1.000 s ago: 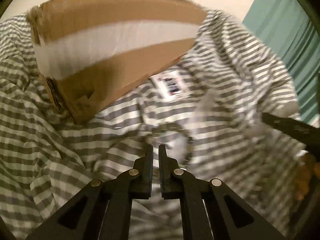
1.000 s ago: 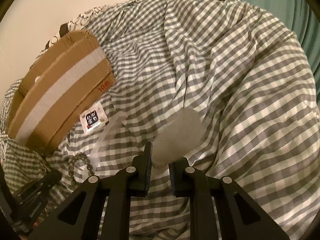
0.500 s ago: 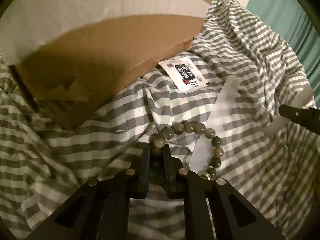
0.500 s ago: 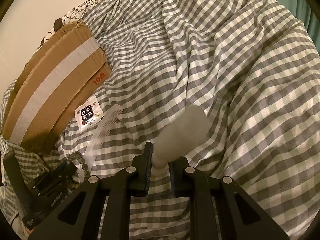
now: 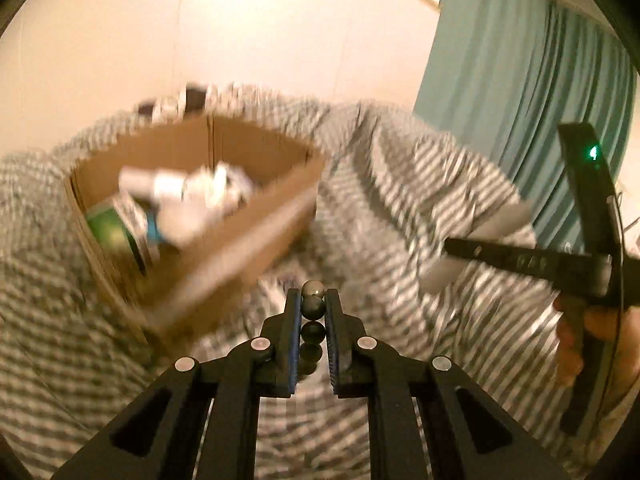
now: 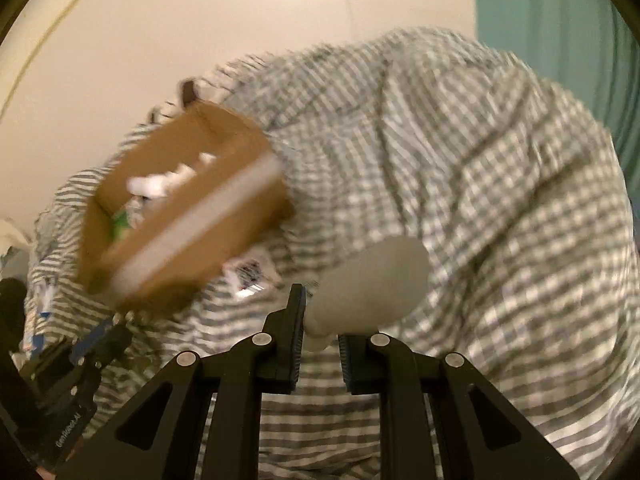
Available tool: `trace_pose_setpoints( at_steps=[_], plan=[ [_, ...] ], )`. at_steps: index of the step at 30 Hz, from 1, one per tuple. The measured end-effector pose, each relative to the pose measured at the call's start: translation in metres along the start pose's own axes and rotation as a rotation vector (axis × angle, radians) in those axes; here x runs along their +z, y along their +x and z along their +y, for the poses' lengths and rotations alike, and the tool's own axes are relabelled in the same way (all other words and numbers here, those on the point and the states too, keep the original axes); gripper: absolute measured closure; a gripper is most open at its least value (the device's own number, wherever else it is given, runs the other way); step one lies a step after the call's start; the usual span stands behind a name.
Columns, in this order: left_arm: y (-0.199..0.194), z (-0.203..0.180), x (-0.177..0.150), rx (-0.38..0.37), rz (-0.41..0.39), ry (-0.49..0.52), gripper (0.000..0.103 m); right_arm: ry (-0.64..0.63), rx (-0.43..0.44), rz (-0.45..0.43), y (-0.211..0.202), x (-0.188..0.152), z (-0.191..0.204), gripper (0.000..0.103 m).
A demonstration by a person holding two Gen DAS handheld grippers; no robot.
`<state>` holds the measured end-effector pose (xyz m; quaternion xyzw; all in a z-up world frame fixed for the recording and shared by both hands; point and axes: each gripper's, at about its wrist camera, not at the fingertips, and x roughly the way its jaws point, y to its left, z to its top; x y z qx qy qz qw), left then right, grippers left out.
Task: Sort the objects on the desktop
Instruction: 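Carry bracelet and white pad into the cardboard box and release both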
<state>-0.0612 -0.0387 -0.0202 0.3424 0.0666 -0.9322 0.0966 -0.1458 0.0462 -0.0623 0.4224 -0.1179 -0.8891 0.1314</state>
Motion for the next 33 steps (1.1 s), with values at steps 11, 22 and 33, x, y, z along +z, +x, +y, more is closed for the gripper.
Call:
trace_pose_setpoints(
  at_steps=[11,22,33],
  plan=[
    [-0.014,0.048,0.112,0.103,-0.162,-0.005,0.092,-0.211,0.135,-0.056,-0.009,0.076,0.108,0.088],
    [0.056,0.131,0.112,0.304,-0.018,-0.041,0.053,-0.354,0.026,0.152,0.104,0.117,0.158,0.071],
    [0.022,0.110,0.082,0.327,-0.059,-0.032,0.023,-0.236,0.010,0.029,0.048,0.109,0.108,0.059]
  ],
)
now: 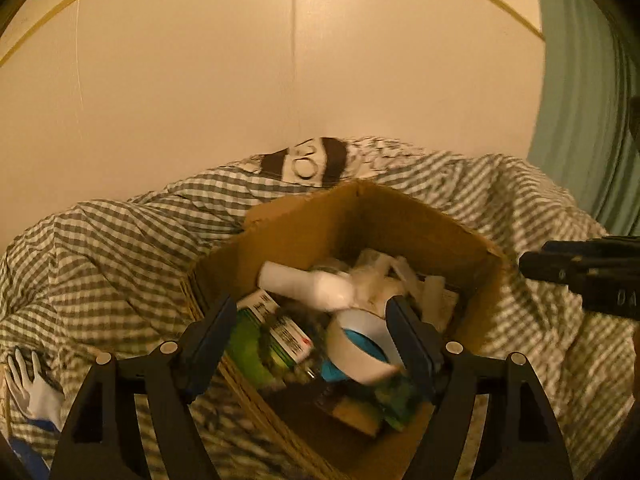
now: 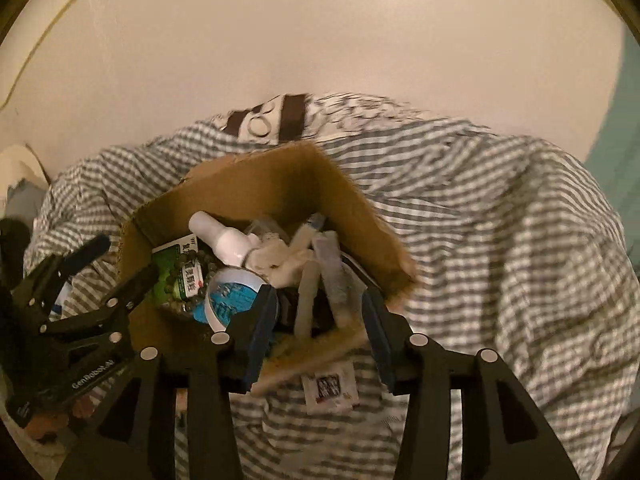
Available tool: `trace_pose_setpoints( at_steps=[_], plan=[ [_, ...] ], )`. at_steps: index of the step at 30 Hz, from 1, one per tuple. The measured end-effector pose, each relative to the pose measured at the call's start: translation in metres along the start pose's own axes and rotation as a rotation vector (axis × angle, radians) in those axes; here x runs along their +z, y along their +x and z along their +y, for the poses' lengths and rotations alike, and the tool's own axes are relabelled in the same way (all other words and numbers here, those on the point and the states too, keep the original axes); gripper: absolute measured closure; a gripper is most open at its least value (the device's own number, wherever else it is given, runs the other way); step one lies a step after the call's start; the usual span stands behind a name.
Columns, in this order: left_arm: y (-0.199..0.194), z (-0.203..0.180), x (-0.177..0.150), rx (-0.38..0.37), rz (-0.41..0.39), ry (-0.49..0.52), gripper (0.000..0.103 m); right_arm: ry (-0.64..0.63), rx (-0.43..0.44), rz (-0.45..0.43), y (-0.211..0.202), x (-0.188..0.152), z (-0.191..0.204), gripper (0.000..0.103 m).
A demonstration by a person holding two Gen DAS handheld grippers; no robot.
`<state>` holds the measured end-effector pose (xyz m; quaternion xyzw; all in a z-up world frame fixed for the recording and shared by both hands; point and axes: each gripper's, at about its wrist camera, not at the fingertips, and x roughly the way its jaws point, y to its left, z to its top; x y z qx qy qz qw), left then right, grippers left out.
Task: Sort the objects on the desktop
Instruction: 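Carry bracelet and white pad into the cardboard box and release both, then withdraw both tools toward the white comb and printed sachet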
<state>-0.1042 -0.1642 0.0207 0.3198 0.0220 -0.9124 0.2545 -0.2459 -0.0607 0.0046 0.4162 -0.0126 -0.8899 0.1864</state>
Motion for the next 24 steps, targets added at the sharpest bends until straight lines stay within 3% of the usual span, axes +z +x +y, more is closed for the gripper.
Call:
trace_pose_setpoints(
  at_steps=[6,9,14,17,20,24],
  plan=[
    [-0.043,-0.046,-0.025,-0.106,-0.015,0.042,0.022,0.144,-0.051,-0.008,-0.032,-0.054,-0.057,0.057],
    [-0.048,-0.079,-0.049,-0.182,0.023,0.056,0.018,0.212,-0.077,0.004,-0.032,-0.082,-0.082,0.057],
    [-0.007,-0.128,-0.105,-0.224,0.157,0.091,0.017,0.309,-0.095,0.040,-0.006,-0.137,-0.112,0.057],
    [0.026,-0.151,-0.137,-0.209,0.203,0.174,0.017,0.339,-0.096,0.094,0.018,-0.165,-0.123,0.057],
    [0.048,-0.164,-0.150,-0.191,0.231,0.225,0.017,0.355,-0.083,0.141,0.035,-0.175,-0.131,0.057],
    [0.080,-0.173,-0.157,-0.167,0.276,0.230,0.019,0.327,-0.080,0.080,0.029,-0.165,-0.132,0.058]
  ],
)
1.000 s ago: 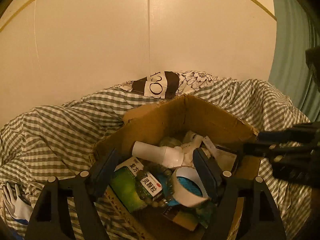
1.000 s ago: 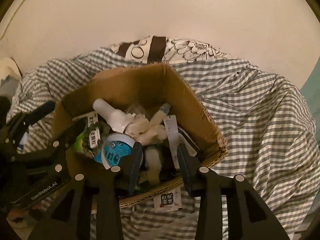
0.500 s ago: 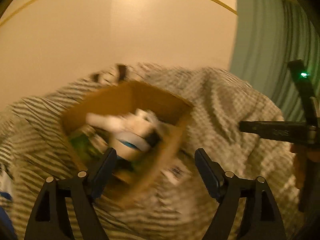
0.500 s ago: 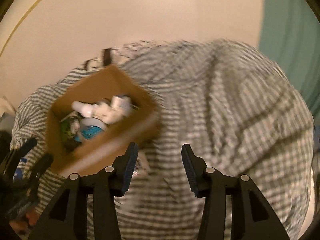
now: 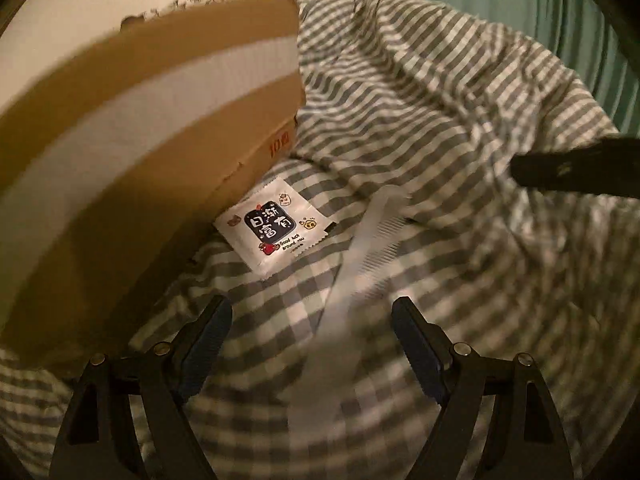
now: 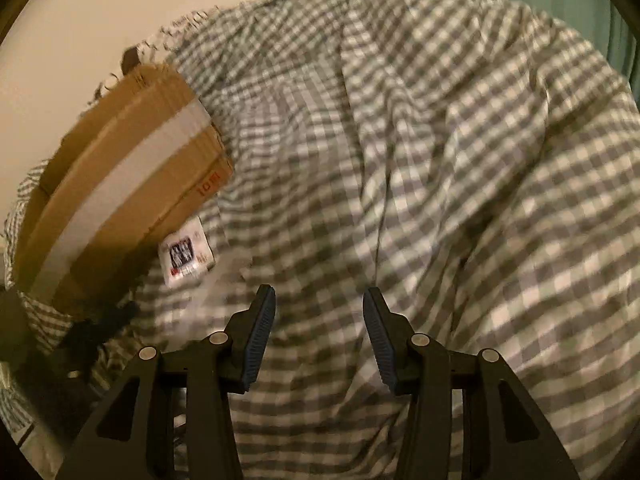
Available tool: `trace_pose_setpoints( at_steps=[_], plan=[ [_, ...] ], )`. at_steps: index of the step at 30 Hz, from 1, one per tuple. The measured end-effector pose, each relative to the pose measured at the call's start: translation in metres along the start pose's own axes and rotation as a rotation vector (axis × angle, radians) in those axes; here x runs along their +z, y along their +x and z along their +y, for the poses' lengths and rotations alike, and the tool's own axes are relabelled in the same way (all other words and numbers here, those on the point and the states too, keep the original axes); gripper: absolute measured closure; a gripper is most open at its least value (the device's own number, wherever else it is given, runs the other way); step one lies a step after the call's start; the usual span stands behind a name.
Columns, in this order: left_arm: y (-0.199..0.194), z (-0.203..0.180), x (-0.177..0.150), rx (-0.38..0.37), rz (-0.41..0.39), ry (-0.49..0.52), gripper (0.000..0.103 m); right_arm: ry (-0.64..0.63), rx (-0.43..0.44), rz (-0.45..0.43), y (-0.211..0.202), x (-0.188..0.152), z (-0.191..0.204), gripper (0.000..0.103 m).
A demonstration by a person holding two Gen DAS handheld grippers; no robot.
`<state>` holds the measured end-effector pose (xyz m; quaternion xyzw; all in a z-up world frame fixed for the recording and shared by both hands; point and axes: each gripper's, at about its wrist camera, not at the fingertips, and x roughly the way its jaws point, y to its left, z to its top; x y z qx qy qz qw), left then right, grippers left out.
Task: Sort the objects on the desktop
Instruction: 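Withdraw both tools toward the white comb and printed sachet, then grasp the white comb with left tool while right tool grasps white printed sachet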
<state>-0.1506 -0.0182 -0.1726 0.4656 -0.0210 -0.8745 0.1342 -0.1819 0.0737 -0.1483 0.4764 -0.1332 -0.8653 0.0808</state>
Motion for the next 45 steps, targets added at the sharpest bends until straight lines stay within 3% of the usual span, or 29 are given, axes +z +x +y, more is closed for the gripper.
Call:
trace_pose_setpoints(
  at_steps=[3,5,7,8,11,14,15,17,20,24,28,29,31,33,39,42,45],
  plan=[
    [0.010,-0.001,0.001,-0.019,0.006,-0.014,0.026,-0.019,0.008,-0.003,0.000,0.001,0.003,0.058],
    [0.014,-0.005,-0.001,-0.033,0.010,0.011,0.040,-0.015,0.010,0.022,0.006,-0.001,0.001,0.058],
    [0.008,-0.011,-0.003,-0.022,-0.009,0.068,0.069,-0.014,0.005,0.031,0.008,-0.001,0.002,0.058],
    [0.004,-0.012,-0.003,-0.004,-0.015,0.087,0.074,-0.018,0.004,0.032,0.009,-0.001,0.003,0.058],
    [-0.013,-0.007,-0.006,0.007,-0.034,0.078,0.075,-0.040,-0.011,0.027,0.009,-0.004,0.008,0.058],
    [-0.032,0.012,-0.011,-0.012,-0.036,-0.019,0.076,-0.061,-0.025,0.035,0.012,-0.006,0.013,0.058],
    [-0.039,0.020,-0.013,-0.033,-0.038,-0.066,0.085,-0.067,-0.030,0.036,0.013,-0.006,0.014,0.058],
    [-0.052,0.032,-0.021,-0.070,-0.029,-0.135,0.085,-0.080,-0.037,0.045,0.016,-0.008,0.017,0.058],
    [-0.059,0.038,-0.030,-0.059,-0.033,-0.135,0.099,-0.086,-0.041,0.053,0.018,-0.010,0.020,0.058],
    [-0.047,0.048,-0.034,-0.086,0.008,-0.198,0.099,-0.103,-0.028,0.055,0.018,-0.011,0.025,0.058],
    [-0.045,0.048,-0.034,-0.090,0.000,-0.212,0.095,-0.119,-0.032,0.070,0.024,-0.012,0.030,0.058],
    [-0.044,0.047,-0.032,-0.092,-0.002,-0.211,0.091,-0.118,-0.031,0.074,0.025,-0.013,0.030,0.058],
    [-0.039,0.042,-0.029,-0.091,-0.006,-0.197,0.062,-0.113,-0.029,0.081,0.027,-0.013,0.029,0.058],
    [-0.036,0.038,-0.029,-0.094,-0.011,-0.186,0.055,-0.111,-0.028,0.086,0.028,-0.013,0.029,0.057],
    [-0.019,0.027,-0.036,-0.101,0.044,-0.127,0.055,-0.110,-0.026,0.098,0.031,-0.014,0.029,0.057],
    [-0.009,0.028,-0.040,-0.119,0.082,-0.133,0.074,-0.112,-0.027,0.098,0.030,-0.014,0.030,0.057],
    [-0.015,0.025,-0.041,-0.120,0.075,-0.109,0.076,-0.106,-0.027,0.098,0.029,-0.014,0.028,0.058]
  ],
)
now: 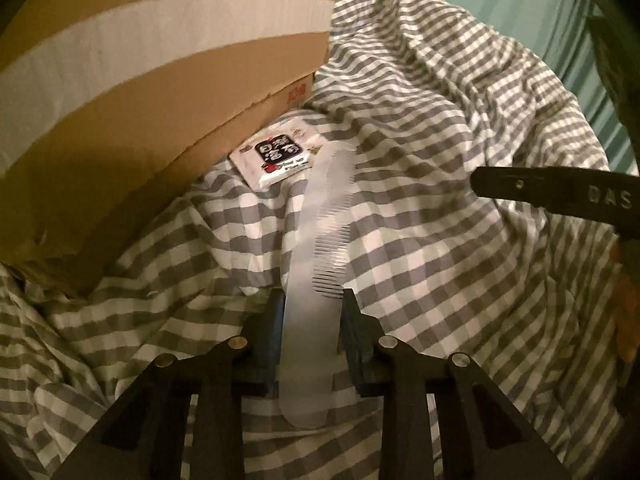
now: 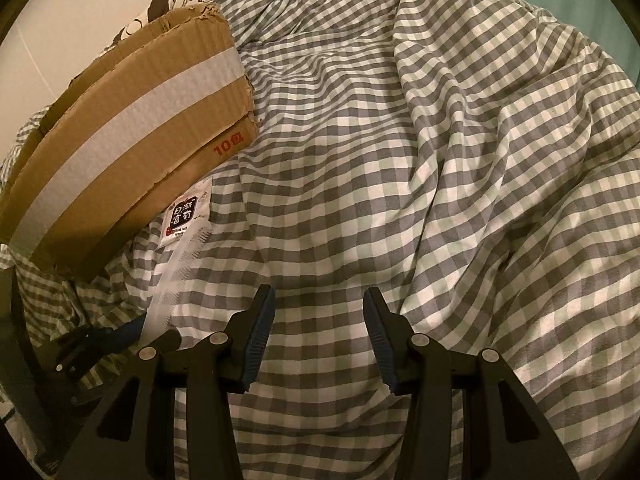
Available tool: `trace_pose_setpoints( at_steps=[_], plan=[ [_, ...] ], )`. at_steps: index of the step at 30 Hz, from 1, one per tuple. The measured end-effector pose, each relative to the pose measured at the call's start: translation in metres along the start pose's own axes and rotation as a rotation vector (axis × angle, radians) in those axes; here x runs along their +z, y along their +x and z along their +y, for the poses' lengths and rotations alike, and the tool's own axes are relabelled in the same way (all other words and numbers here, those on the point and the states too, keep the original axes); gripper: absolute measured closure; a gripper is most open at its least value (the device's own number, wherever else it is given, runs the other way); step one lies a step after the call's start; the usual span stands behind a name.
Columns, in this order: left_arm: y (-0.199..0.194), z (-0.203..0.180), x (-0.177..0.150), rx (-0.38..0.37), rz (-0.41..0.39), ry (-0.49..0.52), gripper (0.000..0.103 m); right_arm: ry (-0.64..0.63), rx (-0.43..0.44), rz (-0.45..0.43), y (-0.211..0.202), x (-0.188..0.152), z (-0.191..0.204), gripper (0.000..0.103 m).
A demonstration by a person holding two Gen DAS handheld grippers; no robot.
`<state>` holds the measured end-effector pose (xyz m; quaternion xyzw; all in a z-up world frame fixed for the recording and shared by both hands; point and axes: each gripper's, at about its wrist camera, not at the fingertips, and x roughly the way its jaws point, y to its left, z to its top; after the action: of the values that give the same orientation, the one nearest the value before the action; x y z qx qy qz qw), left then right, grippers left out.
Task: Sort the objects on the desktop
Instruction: 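Grasp the white comb with left tool while right tool grasps white printed sachet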
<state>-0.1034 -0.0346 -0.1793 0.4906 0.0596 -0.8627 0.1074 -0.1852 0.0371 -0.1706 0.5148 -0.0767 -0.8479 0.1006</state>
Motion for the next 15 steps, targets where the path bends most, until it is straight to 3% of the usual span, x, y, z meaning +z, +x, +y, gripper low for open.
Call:
trace_pose_setpoints(
  at_steps=[8,15],
  plan=[
    [-0.039,0.005,-0.010,-0.059,-0.009,-0.051,0.077,-0.012,0.011,-0.017,-0.004,0.000,0.006,0.057],
    [-0.055,0.023,-0.011,0.030,-0.068,-0.143,0.077,-0.071,0.130,-0.026,0.012,0.017,0.040,0.057]
  ],
)
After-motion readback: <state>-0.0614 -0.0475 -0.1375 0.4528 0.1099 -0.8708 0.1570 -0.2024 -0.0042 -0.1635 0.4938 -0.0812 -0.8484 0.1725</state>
